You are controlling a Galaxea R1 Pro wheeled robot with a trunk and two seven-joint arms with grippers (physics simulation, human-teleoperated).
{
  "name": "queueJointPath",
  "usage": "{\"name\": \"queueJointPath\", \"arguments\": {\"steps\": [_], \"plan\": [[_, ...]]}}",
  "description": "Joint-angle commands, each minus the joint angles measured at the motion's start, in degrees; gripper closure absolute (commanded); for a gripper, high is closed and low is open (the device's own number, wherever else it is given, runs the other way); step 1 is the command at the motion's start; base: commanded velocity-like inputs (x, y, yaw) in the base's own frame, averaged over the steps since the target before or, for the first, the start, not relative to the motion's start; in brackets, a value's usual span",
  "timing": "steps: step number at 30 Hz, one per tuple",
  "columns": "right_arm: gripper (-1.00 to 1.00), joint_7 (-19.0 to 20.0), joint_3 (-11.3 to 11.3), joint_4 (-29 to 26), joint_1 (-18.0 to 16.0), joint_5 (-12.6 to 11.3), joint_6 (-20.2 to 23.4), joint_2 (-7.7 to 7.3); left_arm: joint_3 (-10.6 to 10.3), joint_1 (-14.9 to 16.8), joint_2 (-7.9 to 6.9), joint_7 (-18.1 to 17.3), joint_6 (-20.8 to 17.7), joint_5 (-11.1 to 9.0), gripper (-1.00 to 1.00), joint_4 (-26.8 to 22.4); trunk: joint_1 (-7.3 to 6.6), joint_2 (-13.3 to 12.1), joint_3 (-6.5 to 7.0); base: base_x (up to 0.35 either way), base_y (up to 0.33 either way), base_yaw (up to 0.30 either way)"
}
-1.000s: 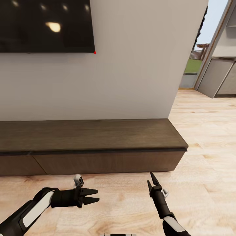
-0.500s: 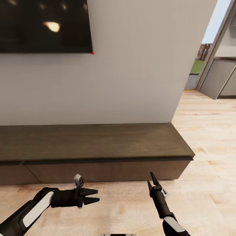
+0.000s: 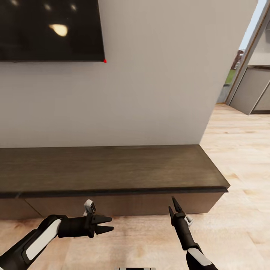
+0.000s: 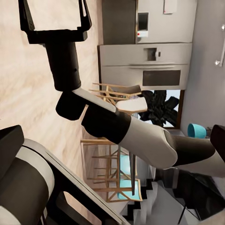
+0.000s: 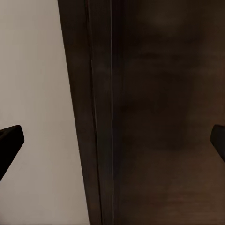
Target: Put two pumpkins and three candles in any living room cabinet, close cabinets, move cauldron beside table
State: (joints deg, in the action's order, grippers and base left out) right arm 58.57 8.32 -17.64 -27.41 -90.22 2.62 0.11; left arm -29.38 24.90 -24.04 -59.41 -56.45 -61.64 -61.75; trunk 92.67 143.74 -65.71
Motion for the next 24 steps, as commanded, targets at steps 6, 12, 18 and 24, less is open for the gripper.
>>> {"name": "queueJointPath", "arguments": {"steps": [6, 12, 18, 24], "plan": [[-1.00, 0.23, 0.30, 0.06, -0.03, -0.57, 0.28, -0.02, -0.15, 0.06, -0.05, -0.09, -0.24, -0.23, -1.00, 0.05, 0.00, 0.02, -0.05, 0.078, 0.025, 0.000], [-1.00, 0.23, 0.30, 0.00, -0.01, -0.54, 0.28, -0.02, -0.15, 0.06, -0.05, -0.09, -0.24, -0.22, -1.00, 0.05, 0.00, 0.02, -0.05, 0.095, 0.010, 0.000], [-1.00, 0.18, 0.30, -0.02, -0.05, -0.49, 0.26, -0.02, -0.14, 0.06, -0.05, -0.09, -0.24, -0.23, -1.00, 0.05, 0.00, 0.02, -0.05, 0.076, 0.021, 0.000], [-1.00, 0.21, 0.30, -0.02, -0.05, -0.48, 0.20, -0.02, -0.15, 0.06, -0.05, -0.09, -0.24, -0.23, -1.00, 0.05, 0.00, 0.02, -0.05, 0.088, 0.001, 0.000]]}}
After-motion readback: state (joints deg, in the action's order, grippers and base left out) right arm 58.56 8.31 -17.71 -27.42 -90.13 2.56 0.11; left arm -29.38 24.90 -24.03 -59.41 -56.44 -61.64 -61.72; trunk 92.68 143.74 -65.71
